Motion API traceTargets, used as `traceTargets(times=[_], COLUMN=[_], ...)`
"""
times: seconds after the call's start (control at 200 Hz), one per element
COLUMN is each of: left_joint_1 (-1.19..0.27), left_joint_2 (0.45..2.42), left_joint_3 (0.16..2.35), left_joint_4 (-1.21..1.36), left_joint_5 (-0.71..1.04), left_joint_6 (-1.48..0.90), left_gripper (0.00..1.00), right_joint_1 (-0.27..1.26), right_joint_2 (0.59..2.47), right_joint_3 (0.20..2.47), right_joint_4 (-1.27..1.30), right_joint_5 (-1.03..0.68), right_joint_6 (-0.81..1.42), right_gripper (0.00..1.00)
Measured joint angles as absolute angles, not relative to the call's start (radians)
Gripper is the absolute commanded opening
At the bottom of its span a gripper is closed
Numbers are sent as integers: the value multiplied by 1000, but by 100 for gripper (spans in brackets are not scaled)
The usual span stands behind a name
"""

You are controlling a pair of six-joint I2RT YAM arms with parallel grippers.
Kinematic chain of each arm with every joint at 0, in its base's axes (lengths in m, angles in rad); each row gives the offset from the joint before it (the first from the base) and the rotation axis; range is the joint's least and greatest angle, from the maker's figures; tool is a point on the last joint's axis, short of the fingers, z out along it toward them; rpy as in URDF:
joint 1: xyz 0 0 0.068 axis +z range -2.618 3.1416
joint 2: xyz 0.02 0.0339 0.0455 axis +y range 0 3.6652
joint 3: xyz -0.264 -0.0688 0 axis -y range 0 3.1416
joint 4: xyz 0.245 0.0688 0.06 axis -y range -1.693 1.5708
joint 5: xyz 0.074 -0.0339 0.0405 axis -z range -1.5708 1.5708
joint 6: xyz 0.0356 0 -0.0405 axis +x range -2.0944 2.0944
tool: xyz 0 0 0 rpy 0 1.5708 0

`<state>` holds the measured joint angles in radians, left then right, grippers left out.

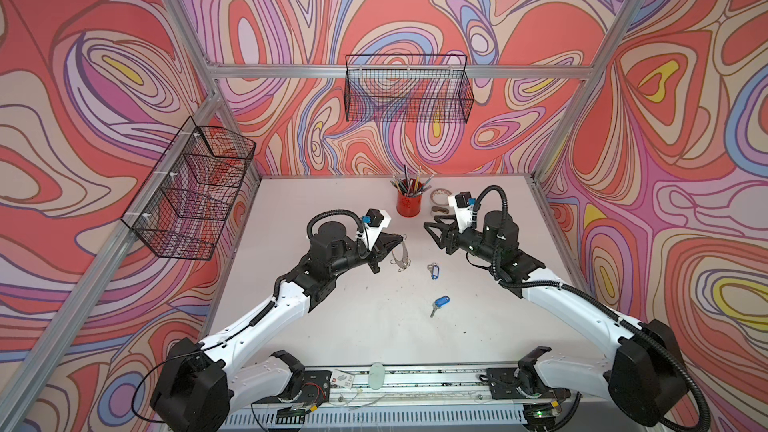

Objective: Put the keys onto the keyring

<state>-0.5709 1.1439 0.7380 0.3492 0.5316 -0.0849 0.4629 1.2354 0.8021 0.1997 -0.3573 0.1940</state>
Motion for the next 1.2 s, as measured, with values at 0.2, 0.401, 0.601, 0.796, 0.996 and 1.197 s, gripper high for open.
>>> traceTargets(times=[0.2, 0.401, 0.601, 0.796, 0.996, 1.197], left_joint_1=[-609, -650, -672, -682, -684, -688], left_joint_2=[1138, 1138, 1161, 1195, 1225, 1240], left_joint_3=[723, 754, 865, 956, 1020, 1051], left_joint_4=[408, 342, 204, 64, -42, -87], left_joint_5=[386, 235, 127, 68, 27, 9], left_joint_6=[-249, -355, -422, -462, -494, -508], left_gripper=[0, 0, 0, 0, 0, 0], right_joint_1=[463, 463, 463, 463, 463, 463], right_joint_2=[1270, 1291, 1311, 1320, 1325, 1328], right_joint_3=[823, 837, 839, 839, 839, 839], right_joint_4=[156, 148, 145, 140, 140, 137], right_joint_5=[-379, -387, -382, -357, -333, -321], right_joint_6=[215, 230, 238, 244, 250, 255], right_gripper=[51, 52, 58, 61, 63, 68])
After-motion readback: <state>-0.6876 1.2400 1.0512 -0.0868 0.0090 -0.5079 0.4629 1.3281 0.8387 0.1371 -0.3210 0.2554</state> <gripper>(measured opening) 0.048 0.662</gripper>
